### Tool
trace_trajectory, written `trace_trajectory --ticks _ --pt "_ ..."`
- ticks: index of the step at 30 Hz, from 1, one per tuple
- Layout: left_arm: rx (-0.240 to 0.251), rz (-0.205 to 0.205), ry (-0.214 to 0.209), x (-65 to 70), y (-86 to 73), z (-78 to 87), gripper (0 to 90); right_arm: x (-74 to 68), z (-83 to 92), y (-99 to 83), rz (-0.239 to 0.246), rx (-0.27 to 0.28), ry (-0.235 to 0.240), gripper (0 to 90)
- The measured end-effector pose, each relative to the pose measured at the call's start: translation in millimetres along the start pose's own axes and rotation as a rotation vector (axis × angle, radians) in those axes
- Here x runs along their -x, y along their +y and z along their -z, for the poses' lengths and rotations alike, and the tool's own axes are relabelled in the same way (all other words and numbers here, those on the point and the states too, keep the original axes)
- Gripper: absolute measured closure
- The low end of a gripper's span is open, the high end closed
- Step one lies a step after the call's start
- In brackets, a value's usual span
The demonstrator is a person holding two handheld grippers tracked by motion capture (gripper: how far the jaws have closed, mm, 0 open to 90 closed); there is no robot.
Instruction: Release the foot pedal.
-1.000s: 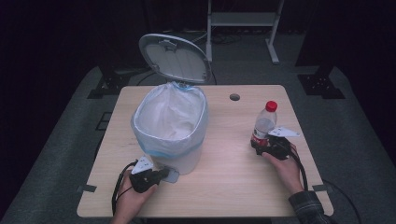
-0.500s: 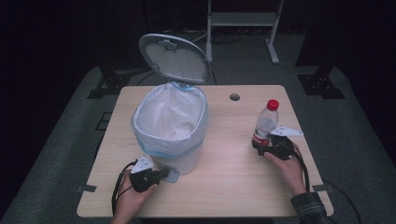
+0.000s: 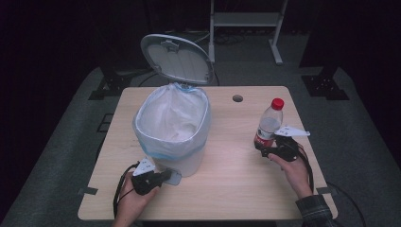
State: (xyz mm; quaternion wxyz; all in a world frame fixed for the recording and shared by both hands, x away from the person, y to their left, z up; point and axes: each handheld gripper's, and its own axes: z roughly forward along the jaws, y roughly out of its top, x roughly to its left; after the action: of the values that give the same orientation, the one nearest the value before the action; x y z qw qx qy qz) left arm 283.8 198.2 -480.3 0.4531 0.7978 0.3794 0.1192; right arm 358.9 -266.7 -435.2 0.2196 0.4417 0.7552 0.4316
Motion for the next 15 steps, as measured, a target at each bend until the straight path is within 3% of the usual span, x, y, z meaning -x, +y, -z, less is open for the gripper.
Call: trace_trajectory --ticks 15 --pt "0.002 -0.001 0.001 0.3 -0.1 -0.1 88.9 -7.8 14.1 21.3 0.013 0.027 0.058 26.2"
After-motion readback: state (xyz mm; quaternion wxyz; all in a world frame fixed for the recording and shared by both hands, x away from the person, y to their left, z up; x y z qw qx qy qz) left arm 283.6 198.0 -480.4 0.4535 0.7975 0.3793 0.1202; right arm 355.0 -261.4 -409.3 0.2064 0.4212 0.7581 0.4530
